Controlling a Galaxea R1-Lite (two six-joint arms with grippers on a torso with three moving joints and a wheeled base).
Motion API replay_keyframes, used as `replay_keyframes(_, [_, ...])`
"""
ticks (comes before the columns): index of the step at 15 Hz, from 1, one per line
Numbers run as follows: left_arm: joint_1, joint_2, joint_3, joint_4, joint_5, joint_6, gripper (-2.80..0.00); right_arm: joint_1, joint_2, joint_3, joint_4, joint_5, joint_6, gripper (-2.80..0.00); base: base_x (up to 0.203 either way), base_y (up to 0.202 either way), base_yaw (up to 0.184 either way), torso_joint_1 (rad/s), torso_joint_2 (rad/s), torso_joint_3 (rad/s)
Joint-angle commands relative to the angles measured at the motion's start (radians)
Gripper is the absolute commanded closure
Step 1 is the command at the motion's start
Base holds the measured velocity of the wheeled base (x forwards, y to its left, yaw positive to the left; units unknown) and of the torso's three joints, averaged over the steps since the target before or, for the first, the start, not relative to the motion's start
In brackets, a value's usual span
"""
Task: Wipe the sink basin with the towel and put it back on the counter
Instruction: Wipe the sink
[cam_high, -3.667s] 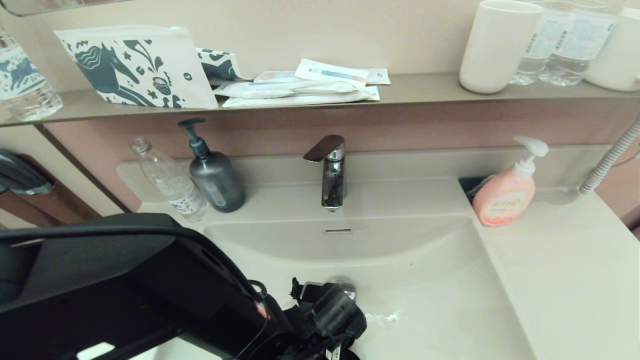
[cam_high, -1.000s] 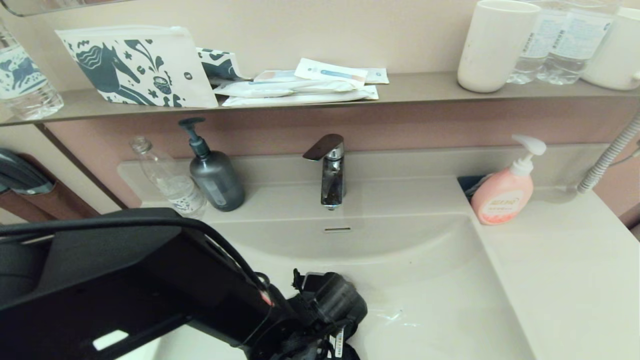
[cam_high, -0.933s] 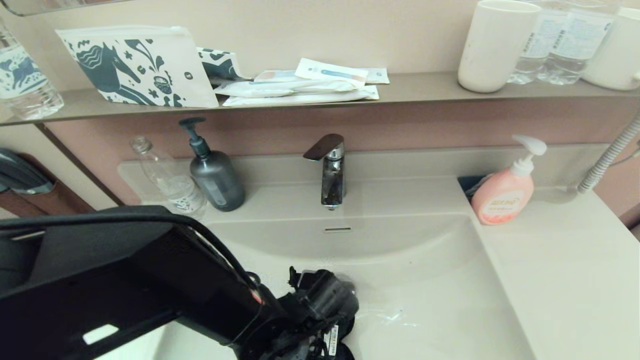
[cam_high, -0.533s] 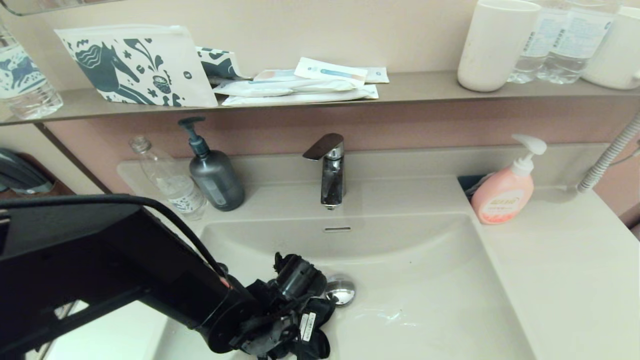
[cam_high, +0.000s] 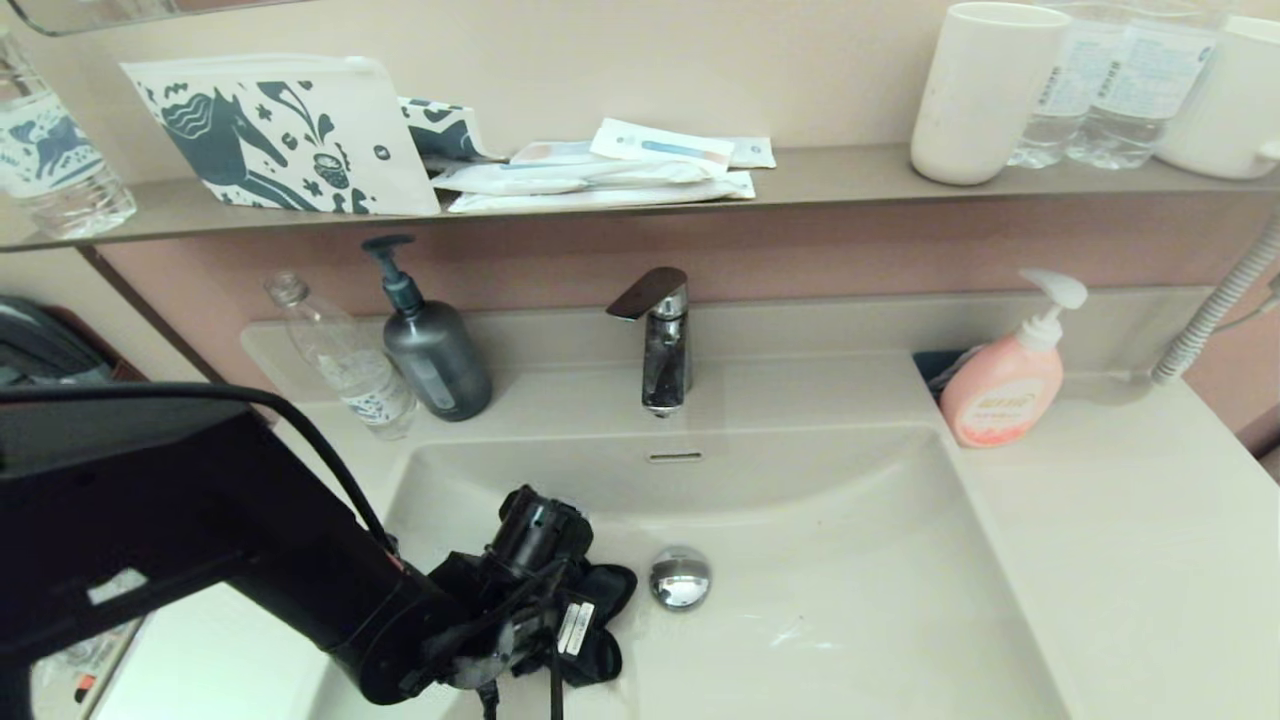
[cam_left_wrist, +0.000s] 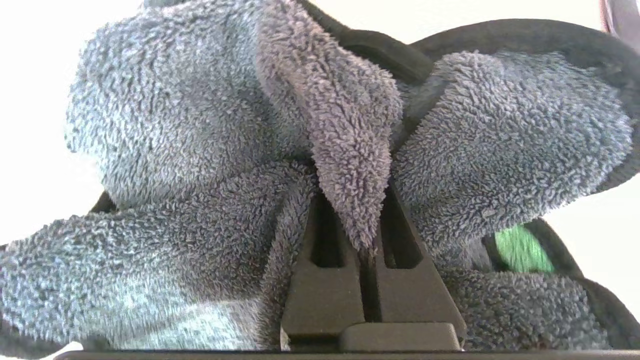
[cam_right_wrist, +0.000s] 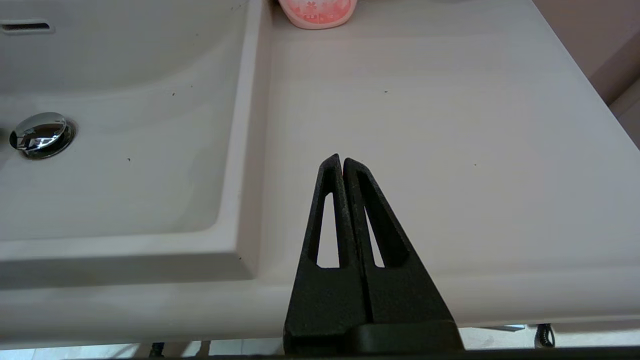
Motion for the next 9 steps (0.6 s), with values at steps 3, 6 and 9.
replay_keyframes(3, [-0.004, 0.069, -0.023, -0.092, -0.002, 0.030, 0.00, 0.001, 0.001, 0.000, 0.000, 0.000, 0.000, 0.00, 0.000, 0.000, 0.000, 0.000, 0.00, 0.000])
replay_keyframes(6, [-0.027, 0.075, -0.097, -0.103, -0.001, 0.026, 0.00, 0.000, 0.001, 0.000, -0.001, 0.000, 0.000, 0.00, 0.000, 0.000, 0.000, 0.000, 0.00, 0.000])
replay_keyframes(9, [-0.089, 0.072, -0.136, -0.065, 0.005, -0.043, 0.00, 0.000, 0.001, 0.000, 0.000, 0.000, 0.000, 0.00, 0.000, 0.000, 0.000, 0.000, 0.00, 0.000])
